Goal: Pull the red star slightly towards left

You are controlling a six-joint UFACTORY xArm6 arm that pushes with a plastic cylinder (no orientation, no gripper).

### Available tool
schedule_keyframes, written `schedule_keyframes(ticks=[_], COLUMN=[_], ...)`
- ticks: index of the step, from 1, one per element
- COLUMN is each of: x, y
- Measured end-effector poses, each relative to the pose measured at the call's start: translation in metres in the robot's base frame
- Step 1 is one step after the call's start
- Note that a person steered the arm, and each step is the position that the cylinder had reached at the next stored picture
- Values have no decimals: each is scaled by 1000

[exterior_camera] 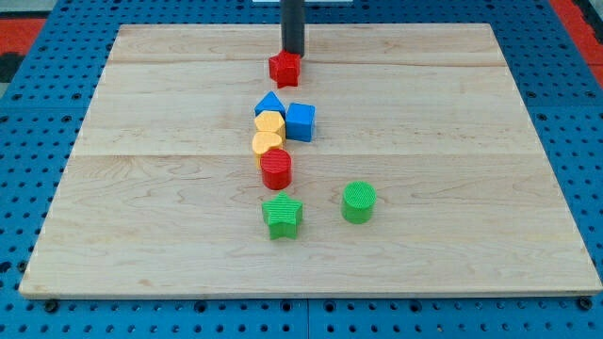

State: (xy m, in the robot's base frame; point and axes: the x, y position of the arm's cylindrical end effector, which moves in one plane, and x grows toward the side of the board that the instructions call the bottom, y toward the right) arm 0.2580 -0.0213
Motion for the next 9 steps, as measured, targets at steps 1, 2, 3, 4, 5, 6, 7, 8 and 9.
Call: schedule_keyframes(ticks=[1,2,3,4,5,6,7,8,9], x=[-2,-3,15,20,22,17,13,13,13], y=[43,57,57,57,57,57,34,9,-5])
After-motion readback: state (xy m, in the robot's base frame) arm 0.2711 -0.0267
